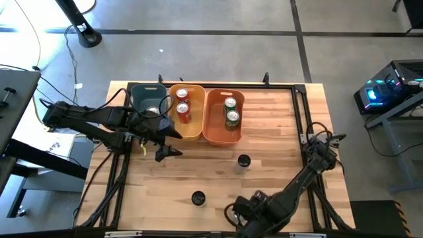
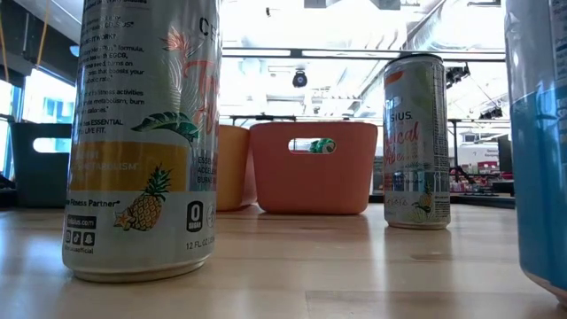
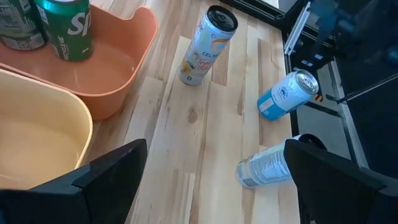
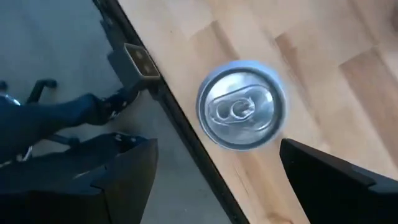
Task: Sort soda cans
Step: Put the white soda can into the green bin
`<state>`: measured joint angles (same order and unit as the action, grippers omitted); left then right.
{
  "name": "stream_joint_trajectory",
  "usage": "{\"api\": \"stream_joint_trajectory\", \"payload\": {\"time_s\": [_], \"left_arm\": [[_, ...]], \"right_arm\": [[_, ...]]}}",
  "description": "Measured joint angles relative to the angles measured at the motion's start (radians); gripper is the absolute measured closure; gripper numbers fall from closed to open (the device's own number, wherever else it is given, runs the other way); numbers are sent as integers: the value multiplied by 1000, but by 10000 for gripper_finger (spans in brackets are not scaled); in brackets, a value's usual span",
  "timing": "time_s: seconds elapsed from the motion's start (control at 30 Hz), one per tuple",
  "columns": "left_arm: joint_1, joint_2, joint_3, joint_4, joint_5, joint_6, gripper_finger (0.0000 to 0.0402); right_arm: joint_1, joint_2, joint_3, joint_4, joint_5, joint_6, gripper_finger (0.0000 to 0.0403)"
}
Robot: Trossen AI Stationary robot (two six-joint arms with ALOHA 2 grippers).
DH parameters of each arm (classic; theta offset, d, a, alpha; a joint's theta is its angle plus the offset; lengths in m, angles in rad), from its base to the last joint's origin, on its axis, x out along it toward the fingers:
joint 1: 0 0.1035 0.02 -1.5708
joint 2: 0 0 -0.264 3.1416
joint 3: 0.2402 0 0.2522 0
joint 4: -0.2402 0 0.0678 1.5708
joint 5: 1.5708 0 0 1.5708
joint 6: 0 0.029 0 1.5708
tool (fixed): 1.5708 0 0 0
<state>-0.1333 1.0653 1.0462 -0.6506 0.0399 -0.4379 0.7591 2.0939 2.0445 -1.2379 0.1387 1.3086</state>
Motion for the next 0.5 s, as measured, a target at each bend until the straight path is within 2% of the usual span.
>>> {"api": "stream_joint_trajectory", "payload": {"time_s": [0.23, 0.5], "left_arm": [[0, 0, 0, 0, -3, -6, 30], [0, 0, 0, -2, -3, -5, 30]], "right_arm": [[-26, 1, -52, -6, 38, -59, 70], [-39, 16, -52, 35, -3, -137, 70]]}}
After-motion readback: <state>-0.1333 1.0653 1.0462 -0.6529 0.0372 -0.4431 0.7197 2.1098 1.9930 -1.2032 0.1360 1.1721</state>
